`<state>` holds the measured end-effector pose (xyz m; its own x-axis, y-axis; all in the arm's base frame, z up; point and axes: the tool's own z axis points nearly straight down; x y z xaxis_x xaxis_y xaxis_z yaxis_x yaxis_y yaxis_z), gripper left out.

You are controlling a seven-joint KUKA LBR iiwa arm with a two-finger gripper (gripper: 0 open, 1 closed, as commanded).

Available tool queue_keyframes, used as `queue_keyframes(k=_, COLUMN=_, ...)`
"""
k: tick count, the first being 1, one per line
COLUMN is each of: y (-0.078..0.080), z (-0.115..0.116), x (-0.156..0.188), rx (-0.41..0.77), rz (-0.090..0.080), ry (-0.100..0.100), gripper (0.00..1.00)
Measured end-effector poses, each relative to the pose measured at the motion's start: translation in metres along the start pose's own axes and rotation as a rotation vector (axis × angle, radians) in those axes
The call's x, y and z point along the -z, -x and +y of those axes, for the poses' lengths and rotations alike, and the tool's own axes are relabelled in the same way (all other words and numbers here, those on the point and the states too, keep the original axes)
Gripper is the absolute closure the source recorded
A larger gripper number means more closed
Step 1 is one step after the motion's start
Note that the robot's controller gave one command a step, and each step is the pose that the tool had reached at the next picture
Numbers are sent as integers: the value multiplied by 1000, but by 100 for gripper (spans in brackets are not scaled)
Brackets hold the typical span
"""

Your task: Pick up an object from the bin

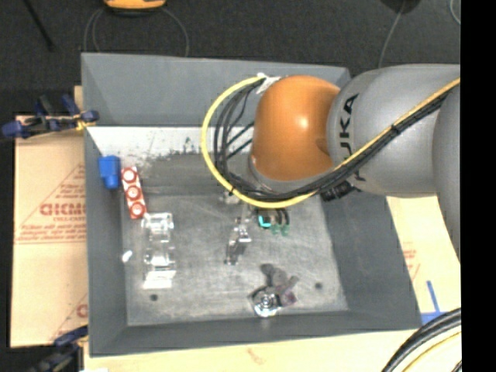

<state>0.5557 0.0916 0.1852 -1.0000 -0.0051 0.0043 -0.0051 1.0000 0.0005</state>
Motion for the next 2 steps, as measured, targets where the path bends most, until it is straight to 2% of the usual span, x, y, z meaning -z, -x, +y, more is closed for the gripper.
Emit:
queue_keyframes(k=1, y=-69, z=-54, x=-59, rx=156, rz=1, ry=-2, gripper=0)
queue_keyframes(k=2, y=-59, z=-94, x=-96, rx=449, rz=-2, ry=-3, gripper=0)
